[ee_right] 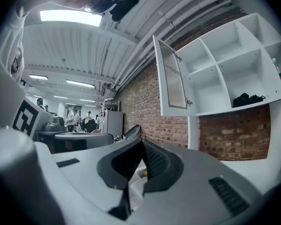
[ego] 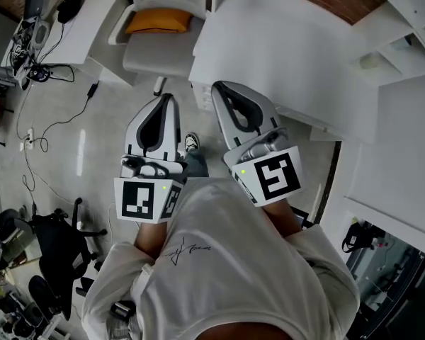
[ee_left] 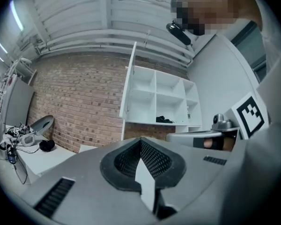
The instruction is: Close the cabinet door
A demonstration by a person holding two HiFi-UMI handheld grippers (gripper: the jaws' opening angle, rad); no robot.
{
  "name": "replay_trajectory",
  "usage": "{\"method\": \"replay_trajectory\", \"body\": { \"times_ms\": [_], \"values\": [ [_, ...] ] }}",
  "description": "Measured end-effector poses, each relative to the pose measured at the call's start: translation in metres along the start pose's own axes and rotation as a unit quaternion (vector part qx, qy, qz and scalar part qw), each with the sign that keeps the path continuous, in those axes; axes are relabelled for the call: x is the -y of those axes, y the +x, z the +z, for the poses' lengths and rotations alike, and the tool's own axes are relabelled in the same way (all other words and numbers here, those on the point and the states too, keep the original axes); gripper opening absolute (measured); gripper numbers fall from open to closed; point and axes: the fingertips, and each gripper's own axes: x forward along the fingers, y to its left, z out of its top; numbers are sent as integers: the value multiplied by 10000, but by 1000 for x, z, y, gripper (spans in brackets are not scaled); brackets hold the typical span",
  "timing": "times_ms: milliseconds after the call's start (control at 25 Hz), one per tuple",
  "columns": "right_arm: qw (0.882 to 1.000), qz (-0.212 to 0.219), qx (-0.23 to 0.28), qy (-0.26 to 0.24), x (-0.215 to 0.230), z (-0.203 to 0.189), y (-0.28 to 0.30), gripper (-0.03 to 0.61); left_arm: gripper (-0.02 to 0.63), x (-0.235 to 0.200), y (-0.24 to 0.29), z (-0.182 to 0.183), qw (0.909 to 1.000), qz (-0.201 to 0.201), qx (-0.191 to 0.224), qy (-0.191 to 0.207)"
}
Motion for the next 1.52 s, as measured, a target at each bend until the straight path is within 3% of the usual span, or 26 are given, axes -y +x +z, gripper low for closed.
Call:
{"method": "replay_trajectory", "body": {
  "times_ms": [400, 960, 1240, 1520],
  "values": [
    [9967, -785, 32, -189, 14, 22, 64, 26, 17, -50, 45, 20, 9979, -614, 213, 5],
    [9835, -1634, 519, -574, 30, 60, 128, 28, 17, -96, 89, 25, 9931, -1098, 398, 130],
    [9788, -1851, 467, -745, 52, 71, 150, 56, 17, -106, 101, 25, 9938, -1022, 435, 42],
    [9747, -2021, 499, -811, 79, 75, 173, 99, 17, -119, 104, 18, 9969, -700, 372, -3]
  ]
}}
